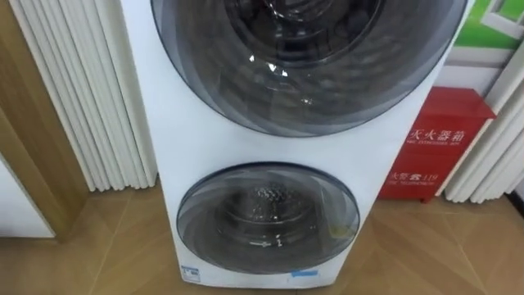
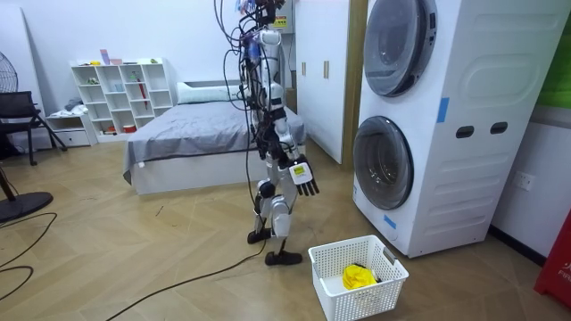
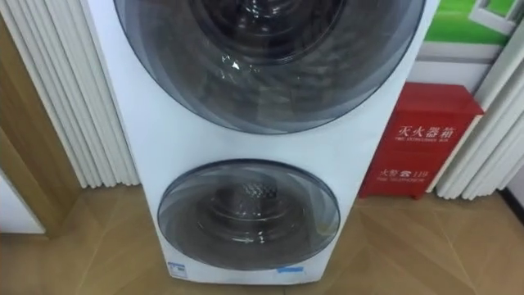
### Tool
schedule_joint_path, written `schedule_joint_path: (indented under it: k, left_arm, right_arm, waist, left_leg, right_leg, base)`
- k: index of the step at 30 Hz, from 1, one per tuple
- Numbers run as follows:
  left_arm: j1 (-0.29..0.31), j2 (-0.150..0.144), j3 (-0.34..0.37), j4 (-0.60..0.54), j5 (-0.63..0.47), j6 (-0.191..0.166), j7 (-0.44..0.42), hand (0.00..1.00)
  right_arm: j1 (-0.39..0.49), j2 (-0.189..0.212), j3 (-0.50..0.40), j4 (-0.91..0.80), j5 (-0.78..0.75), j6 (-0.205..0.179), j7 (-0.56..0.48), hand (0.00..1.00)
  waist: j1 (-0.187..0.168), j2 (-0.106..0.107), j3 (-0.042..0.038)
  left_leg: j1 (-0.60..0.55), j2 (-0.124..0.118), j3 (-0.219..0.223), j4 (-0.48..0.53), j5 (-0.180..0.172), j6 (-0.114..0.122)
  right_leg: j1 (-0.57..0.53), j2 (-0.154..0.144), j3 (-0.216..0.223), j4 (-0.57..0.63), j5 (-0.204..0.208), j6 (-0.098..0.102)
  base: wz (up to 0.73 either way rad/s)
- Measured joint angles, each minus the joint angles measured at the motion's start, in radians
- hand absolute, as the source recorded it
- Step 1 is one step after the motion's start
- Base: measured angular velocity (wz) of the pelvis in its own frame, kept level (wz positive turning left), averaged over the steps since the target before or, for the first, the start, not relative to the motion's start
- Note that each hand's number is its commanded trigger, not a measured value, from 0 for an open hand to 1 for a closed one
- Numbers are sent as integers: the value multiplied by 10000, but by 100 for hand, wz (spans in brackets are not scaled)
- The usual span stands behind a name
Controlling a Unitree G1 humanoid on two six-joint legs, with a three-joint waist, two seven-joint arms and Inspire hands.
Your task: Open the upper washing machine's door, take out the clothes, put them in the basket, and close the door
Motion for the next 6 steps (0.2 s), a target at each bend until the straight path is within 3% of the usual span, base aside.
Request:
schedule_joint_path:
  k: [6]
  left_arm:
    - [-364, -54, -2, -54, -16, 264, -52, 0]
  right_arm:
    - [70, 1, -13, 23, 577, 100, -68, 0]
  waist:
    - [-38, 92, -13]
  left_leg:
    - [-2, 5, -23, 61, -7, -18]
  right_leg:
    - [11, 2, -30, 6, -72, -41]
  base:
    - [0]
